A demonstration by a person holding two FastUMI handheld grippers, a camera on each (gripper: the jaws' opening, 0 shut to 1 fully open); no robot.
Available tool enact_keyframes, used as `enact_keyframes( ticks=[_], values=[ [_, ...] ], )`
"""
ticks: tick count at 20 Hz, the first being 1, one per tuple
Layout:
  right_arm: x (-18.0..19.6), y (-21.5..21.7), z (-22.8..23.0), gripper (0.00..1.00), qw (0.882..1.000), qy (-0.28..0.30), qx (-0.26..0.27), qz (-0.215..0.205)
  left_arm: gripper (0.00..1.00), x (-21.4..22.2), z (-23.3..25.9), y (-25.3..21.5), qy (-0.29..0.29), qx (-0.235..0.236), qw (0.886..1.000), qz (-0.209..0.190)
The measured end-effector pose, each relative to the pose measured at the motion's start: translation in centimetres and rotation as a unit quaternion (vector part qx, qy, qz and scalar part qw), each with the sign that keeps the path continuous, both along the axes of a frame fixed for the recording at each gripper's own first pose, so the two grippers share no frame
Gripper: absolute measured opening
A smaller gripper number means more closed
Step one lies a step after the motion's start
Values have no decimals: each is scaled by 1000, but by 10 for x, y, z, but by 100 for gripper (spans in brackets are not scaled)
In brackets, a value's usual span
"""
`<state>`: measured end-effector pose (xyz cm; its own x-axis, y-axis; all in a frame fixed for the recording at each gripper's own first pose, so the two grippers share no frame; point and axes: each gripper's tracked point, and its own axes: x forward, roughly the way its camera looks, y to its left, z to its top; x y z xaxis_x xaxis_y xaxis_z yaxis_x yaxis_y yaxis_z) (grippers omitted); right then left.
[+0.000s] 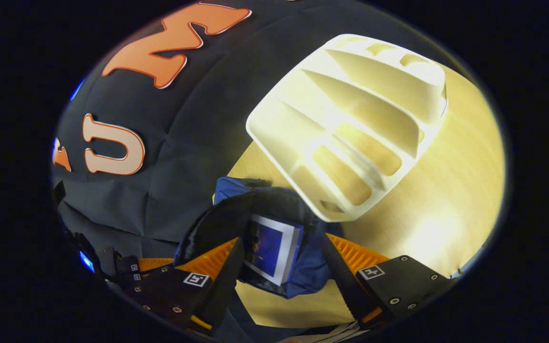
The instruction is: Open the schoolbag, grab two books from the bookshelf and put them into the schoolbag.
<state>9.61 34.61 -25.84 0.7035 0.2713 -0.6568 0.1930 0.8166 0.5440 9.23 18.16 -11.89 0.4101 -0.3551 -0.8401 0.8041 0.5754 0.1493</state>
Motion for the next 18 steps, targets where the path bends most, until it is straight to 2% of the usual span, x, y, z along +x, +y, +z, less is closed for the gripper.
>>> enact_keyframes(
  ticks=[3,7,10,14,18],
  values=[
    [-18,-39,12,97,1000,2,-28,-2,1,-4,-13,-6,17,-14,1000,11],
    [-30,-81,17,98,999,18,-45,-2,3,-16,-38,-15,68,-45,995,53],
    [-31,-104,17,97,998,30,-50,15,8,-25,-52,-25,80,-53,991,89],
    [-32,-131,15,97,995,51,-67,50,25,-40,-64,-46,92,-64,986,126],
    [-32,-154,24,97,990,55,-98,91,95,-50,-65,-79,92,-103,975,172]
  ],
)
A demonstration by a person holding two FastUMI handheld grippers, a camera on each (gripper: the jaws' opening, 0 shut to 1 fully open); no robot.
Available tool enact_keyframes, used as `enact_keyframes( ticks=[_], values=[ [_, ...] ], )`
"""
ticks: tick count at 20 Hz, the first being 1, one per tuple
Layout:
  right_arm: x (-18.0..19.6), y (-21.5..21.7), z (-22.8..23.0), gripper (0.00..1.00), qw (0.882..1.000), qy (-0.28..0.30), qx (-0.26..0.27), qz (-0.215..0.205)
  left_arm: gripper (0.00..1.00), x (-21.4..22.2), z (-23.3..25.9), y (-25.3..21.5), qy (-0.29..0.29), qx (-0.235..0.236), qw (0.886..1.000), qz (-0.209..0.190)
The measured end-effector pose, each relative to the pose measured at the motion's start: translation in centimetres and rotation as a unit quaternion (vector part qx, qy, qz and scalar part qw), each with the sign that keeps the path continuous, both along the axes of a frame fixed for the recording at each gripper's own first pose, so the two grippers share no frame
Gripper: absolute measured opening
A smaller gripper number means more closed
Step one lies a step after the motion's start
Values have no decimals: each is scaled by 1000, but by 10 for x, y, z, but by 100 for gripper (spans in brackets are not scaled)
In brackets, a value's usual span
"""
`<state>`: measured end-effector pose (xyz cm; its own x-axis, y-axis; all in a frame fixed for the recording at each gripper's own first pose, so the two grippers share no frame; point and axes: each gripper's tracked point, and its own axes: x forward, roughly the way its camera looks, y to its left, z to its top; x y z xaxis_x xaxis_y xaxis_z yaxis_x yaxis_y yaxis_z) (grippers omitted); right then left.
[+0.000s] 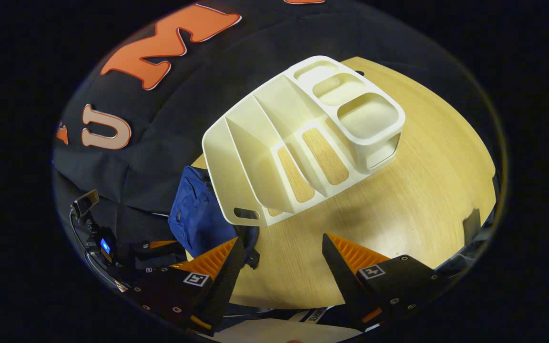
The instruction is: Open the schoolbag, grab two books from the bookshelf and put them into the schoolbag.
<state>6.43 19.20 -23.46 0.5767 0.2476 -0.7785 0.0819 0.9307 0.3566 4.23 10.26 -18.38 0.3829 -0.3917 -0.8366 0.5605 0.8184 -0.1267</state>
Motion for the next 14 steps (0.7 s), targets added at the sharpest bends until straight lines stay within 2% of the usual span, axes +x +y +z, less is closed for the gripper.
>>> enact_keyframes(
  ticks=[1,4,8,12,14],
  values=[
    [1,-5,7,97,1000,-5,-7,11,99,0,1,-8,-10,-5,1000,15],
    [5,-23,35,97,998,-41,-38,42,97,15,27,-34,-76,-15,995,64],
    [17,-36,96,98,987,-127,-66,70,98,31,73,-64,-171,-43,977,121],
    [26,-52,164,97,962,-236,-110,77,98,36,122,-91,-232,-70,958,151],
    [24,-58,188,97,947,-286,-127,78,98,43,143,-96,-276,-85,944,157]
  ],
)
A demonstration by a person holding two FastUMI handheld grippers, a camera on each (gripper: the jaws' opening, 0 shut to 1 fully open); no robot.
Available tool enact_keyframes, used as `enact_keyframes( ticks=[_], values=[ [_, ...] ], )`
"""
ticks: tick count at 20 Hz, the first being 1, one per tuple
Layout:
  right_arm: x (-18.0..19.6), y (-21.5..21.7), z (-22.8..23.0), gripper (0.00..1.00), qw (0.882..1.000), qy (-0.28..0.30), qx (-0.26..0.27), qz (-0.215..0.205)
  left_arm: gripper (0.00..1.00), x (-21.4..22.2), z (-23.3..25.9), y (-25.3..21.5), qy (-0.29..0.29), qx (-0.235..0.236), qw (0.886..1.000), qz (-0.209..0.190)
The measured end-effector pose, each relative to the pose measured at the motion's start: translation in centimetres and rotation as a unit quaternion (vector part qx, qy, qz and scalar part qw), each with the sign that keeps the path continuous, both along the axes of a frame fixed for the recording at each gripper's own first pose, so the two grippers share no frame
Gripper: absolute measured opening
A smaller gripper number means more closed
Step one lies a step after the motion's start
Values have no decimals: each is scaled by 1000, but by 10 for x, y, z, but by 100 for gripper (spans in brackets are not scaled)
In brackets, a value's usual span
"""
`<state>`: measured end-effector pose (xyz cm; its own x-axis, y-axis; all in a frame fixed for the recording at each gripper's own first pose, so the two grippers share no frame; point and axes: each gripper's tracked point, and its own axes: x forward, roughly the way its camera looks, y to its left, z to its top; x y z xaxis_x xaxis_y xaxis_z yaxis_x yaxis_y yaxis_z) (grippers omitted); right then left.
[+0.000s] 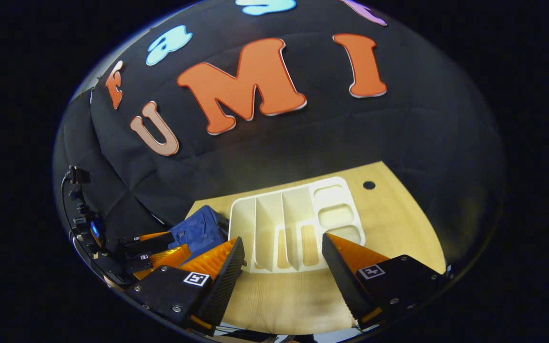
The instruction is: Open the schoolbag, grab two books from the bookshelf and put them into the schoolbag.
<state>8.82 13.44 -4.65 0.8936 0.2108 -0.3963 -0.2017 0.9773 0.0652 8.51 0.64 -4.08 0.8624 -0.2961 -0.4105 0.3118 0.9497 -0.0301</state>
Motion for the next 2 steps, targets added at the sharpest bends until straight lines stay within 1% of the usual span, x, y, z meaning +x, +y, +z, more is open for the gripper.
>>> enact_keyframes(
  ticks=[1,2],
  values=[
    [-2,-4,16,97,1000,-27,-6,4,98,5,19,-2,-38,-10,999,4],
    [-6,-8,26,97,999,-48,-8,10,98,7,33,-9,-75,-25,997,-4]
  ],
)
